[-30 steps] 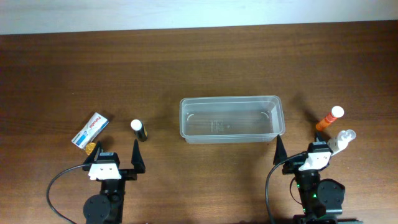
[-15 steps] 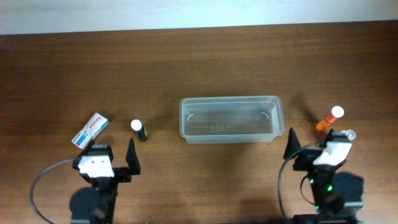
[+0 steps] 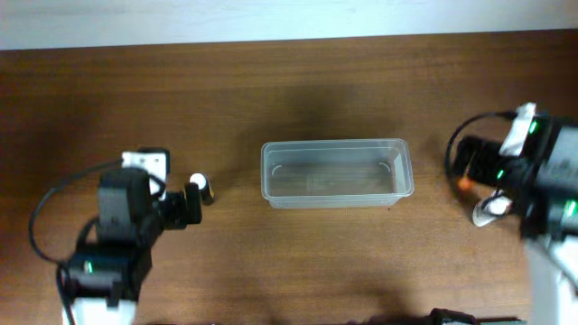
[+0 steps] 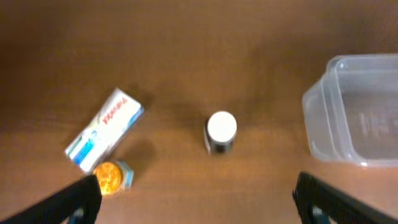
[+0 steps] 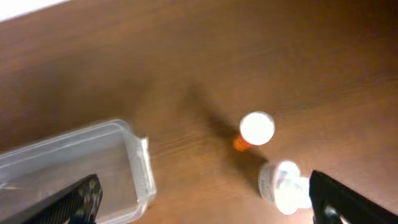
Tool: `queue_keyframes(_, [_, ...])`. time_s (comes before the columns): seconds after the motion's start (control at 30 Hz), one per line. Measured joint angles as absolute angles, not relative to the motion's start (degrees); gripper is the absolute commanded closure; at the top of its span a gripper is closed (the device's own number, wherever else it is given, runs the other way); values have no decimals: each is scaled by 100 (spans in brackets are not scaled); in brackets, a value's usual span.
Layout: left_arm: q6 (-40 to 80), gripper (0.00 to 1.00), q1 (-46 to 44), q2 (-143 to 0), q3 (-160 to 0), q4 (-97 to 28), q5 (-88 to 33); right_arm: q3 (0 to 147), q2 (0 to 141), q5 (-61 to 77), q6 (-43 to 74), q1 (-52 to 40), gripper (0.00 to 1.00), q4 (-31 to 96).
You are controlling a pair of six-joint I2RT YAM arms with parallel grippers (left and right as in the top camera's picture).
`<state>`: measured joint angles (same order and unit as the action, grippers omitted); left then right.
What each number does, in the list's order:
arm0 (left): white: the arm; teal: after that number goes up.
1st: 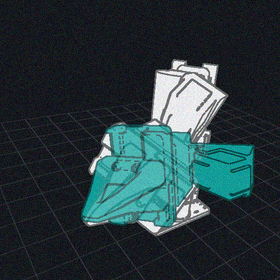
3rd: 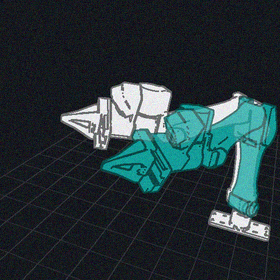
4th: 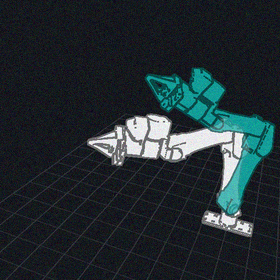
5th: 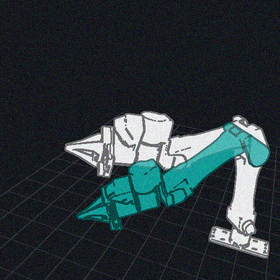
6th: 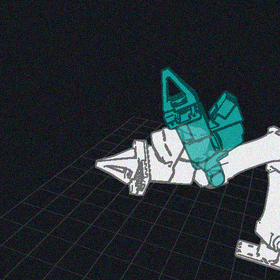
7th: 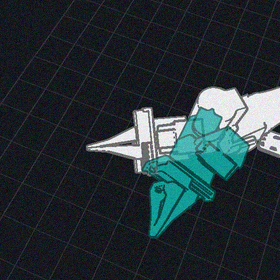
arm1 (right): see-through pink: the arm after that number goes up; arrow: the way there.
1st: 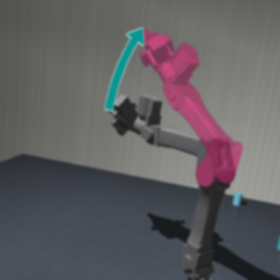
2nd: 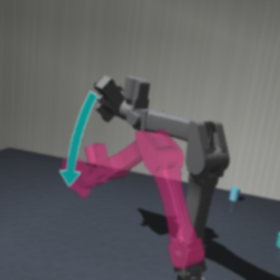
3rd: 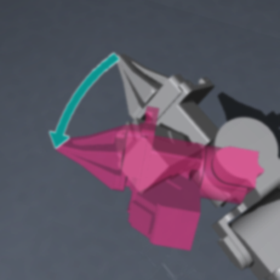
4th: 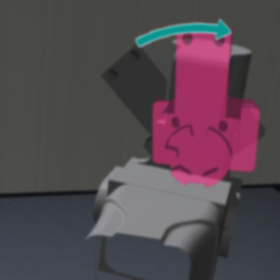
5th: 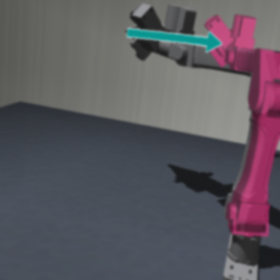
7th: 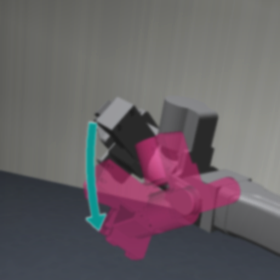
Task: Pack container
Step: 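Reach the right gripper to the orange Redoxon tube and grasp it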
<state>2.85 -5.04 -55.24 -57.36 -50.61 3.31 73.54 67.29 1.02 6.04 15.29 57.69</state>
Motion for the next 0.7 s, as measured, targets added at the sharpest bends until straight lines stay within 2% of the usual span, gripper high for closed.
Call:
queue_keyframes(0.2, [283,1,-499,-6785,-6954,-6071,-73,8346,8077,193,574,2049,2,6407])
queue_keyframes(0.7, [283,1,-499,-7459,-7030,-6149,-211,8390,9749,248,550,2174,2,6423])
